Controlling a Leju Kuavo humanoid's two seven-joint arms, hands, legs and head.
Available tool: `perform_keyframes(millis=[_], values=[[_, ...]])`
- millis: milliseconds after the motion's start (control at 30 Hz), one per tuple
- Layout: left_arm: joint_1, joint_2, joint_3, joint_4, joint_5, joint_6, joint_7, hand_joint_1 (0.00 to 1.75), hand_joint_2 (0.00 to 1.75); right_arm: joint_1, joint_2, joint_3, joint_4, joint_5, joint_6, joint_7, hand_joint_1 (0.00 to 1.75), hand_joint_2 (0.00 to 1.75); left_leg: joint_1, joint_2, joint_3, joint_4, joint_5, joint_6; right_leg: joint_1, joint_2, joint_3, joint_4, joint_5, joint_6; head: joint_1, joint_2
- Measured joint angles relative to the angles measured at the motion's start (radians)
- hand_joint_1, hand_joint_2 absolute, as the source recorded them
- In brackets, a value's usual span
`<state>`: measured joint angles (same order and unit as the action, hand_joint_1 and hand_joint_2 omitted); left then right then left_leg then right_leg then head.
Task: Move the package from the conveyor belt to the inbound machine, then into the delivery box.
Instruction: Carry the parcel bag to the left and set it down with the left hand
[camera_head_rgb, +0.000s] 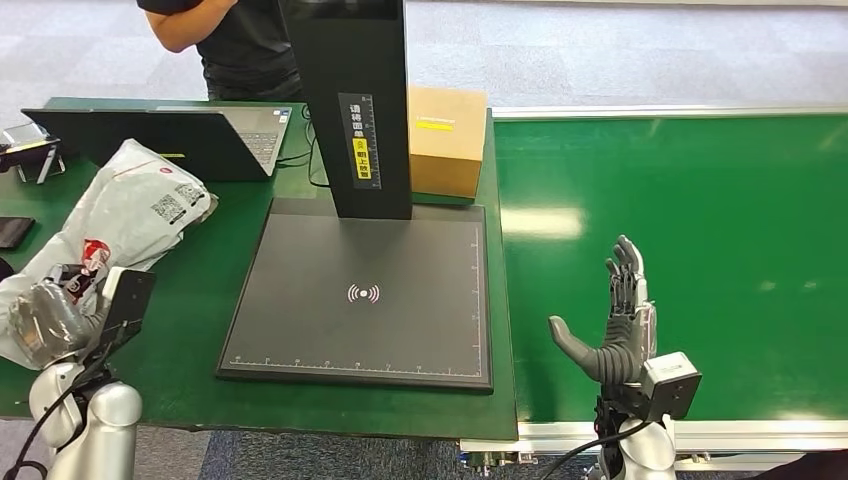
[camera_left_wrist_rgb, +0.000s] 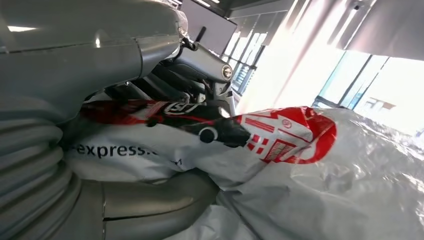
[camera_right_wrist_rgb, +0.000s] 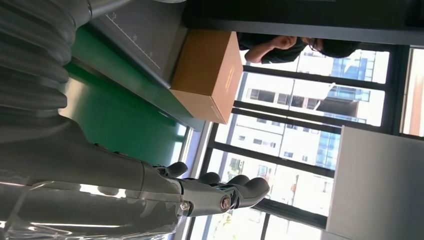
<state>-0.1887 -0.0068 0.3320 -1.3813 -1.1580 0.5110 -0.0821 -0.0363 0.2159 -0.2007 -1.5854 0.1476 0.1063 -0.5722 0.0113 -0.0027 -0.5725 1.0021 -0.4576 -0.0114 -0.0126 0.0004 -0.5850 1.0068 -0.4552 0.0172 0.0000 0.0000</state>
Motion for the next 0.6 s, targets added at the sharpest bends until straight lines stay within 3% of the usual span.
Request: perform_keyframes(millis=[400,600], values=[[-0.041,-0.001,0.001,0.101,0.047,-0.028,-0.011,0.00,1.75,0.003,0.000,0.002,0.001,-0.001,-0.013,0.000,0.00,1.75,0.000,0.000,0.000,0.000,0.000,0.000,0.000,0.000,0.000,0.000,0.000,0.000,0.000,0.000],[-0.044,-0.005,-0.007,0.108,0.120,-0.009,-0.072,0.00,1.75,0.003,0.000,0.002,0.001,-0.001,-0.014,0.004,0.00,1.75,0.000,0.000,0.000,0.000,0.000,0.000,0.000,0.000,0.000,0.000,0.000,0.000,0.000,0.000]])
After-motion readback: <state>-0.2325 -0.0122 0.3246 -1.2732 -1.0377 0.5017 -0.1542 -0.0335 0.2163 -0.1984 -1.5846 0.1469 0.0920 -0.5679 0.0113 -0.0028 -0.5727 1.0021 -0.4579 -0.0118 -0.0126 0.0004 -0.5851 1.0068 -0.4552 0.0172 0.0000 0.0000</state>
